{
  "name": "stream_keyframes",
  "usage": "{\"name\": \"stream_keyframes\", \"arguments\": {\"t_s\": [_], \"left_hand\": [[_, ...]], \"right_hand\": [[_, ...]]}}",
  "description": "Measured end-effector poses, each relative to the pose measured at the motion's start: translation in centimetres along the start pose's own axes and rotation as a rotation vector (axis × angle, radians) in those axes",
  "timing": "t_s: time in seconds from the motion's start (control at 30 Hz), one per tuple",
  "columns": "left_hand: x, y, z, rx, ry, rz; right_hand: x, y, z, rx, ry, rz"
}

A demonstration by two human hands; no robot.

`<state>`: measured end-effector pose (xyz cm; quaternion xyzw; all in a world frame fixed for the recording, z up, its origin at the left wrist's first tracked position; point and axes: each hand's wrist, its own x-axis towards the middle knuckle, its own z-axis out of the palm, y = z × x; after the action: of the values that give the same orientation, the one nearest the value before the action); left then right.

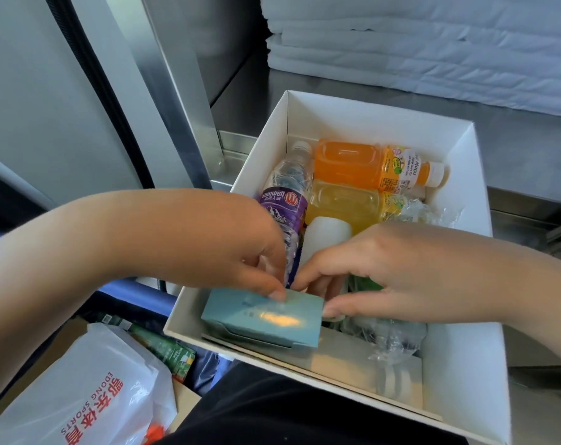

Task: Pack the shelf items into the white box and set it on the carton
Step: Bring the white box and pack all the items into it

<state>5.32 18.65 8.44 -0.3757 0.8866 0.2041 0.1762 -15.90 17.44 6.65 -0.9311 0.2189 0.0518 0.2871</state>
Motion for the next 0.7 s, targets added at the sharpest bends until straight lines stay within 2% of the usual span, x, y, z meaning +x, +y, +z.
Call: {"name": "stream_keyframes", "arguments": {"t_s": [0.1, 0.17, 0.27, 0.33, 0.47, 0.5, 0.63, 0.7], "left_hand": [[-0.3, -0.6, 0.7, 0.045, 0.478, 0.049], [-0.1, -0.7, 1.2, 0.123, 0.644, -0.089], [1.2, -1.1, 1.9, 0.07, 0.599, -0.275], [2.2, -1.8, 2.2, 0.05, 0.572, -0.311], [3.3, -2.5, 2.4, 0.039, 0.61, -0.307], [3.2, -2.4, 2.3, -0.026, 0.625, -0.289], [0.6, -1.0, 3.2, -0.569, 0.751, -0.283], [-1.5, 0.0, 5.0, -0.626, 0.813, -0.224]], "right_hand": [[-1.2, 1.1, -0.1, -0.172, 0.229, 0.059], [-2.0, 2.3, -0.5, -0.27, 0.449, 0.206], [-2.5, 4.6, -1.5, -0.32, 0.638, 0.43], [-2.4, 6.2, -2.4, -0.308, 0.626, 0.526], [-2.0, 9.1, -3.7, -0.31, 0.558, 0.587], [-1.9, 9.6, -4.1, -0.31, 0.564, 0.593], [-1.1, 10.9, -5.2, -0.176, 0.657, 0.654], [-1.1, 11.6, -5.2, -0.143, 0.694, 0.663]]}}
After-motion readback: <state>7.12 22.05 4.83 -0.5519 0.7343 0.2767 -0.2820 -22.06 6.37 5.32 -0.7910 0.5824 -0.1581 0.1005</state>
